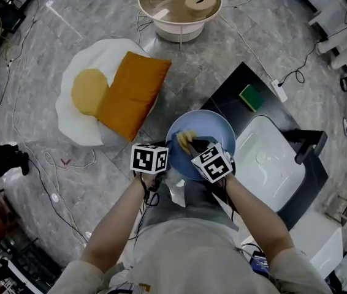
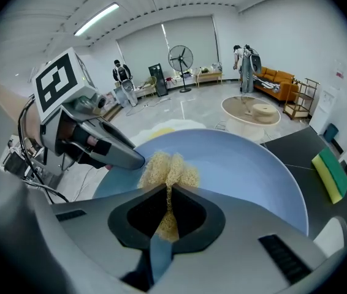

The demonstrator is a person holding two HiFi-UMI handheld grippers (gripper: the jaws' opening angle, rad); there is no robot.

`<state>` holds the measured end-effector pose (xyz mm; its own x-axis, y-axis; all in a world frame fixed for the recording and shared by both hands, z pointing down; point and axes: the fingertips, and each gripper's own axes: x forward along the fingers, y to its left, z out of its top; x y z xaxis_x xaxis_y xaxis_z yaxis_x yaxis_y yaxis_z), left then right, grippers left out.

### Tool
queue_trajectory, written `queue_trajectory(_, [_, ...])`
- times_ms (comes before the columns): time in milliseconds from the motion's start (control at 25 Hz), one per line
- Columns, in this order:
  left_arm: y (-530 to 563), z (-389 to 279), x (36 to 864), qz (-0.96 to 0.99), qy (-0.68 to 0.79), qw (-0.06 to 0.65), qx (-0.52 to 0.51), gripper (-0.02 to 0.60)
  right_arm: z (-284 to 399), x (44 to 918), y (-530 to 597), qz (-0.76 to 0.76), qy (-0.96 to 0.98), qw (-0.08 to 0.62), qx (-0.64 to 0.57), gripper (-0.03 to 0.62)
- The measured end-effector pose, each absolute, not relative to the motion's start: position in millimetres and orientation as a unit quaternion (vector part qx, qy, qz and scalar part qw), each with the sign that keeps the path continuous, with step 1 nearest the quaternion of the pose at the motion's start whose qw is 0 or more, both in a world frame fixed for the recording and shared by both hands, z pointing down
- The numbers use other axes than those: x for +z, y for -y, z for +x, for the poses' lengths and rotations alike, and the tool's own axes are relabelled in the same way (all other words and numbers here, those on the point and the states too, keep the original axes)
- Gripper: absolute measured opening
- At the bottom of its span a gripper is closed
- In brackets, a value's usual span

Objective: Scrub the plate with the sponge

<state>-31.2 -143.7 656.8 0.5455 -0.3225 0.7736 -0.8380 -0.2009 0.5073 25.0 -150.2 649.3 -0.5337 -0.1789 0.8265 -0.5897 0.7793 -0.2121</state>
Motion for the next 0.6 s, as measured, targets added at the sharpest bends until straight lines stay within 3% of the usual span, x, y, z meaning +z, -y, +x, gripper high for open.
queue_trajectory(600, [150,-40,656,0.699,0.438,0.514,0.236,0.028,47,644,216,0.292,0.830,0.438,0.184,0.046])
